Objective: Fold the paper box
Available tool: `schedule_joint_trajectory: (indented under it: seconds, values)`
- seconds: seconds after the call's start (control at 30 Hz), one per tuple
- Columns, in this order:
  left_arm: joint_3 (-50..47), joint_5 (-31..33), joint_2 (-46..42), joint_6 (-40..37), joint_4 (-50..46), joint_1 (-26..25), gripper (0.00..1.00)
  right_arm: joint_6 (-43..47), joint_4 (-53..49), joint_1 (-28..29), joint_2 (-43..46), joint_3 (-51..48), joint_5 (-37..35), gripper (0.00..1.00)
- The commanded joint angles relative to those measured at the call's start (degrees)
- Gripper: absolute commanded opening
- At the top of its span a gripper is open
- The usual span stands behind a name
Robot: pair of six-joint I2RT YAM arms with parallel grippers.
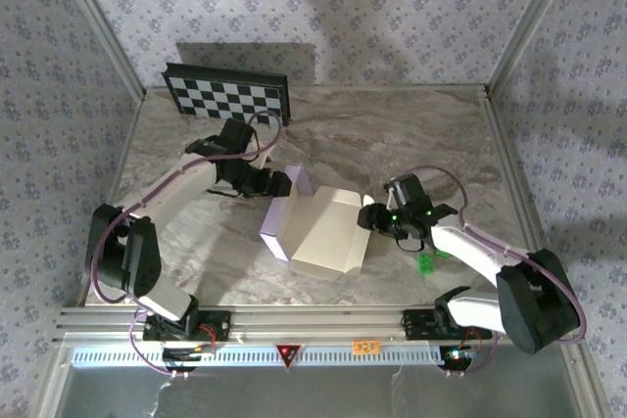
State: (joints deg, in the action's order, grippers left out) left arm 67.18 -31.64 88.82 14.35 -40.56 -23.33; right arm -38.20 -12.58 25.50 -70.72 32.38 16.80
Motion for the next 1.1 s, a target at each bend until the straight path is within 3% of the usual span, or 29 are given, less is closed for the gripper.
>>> schedule_joint_trajectory:
  seconds: [0.0,0.17,0.33,0.43,0.53,0.67,0.77,1.07]
  values:
    - [-2.79,-4.53,-0.46,0.42,2.15,2.28,0.64,-2.17,2.24,-0.49,-1.15,-0.95,4.64,0.61]
    - [-4.86,-7.54,-0.28,0.52,4.59,5.07,0.64,-3.32,7.42,-0.65,-3.25,-1.61,10.1,0.58]
    - [-5.13,-8.11,0.25,0.02,4.35,6.36,0.64,-4.06,7.2,0.47,-3.6,0.33,11.55,0.41]
    - [-4.86,-7.7,0.09,-0.29,3.95,6.87,0.64,-2.06,-2.2,0.98,-3.05,5.05,6.82,0.23]
    - [-4.16,-6.19,-1.11,-0.31,3.45,7.23,0.72,1.56,-11.13,1.09,-2.43,10.45,3.37,0.15]
    - [-2.4,-4.6,-3.71,-0.29,2.55,7.93,0.85,7.58,-22.89,1.08,-2.47,18.26,-0.79,0.13]
    - [-1.14,-3.4,-5.93,-0.12,2.03,8.71,0.87,11.05,-32.78,1.05,-3.79,25.85,-4.2,0.12]
    - [-0.12,-0.03,-9.01,-0.63,2.06,10.8,0.89,33.75,-56.91,4.87,-12.14,52.65,-20.02,0.06]
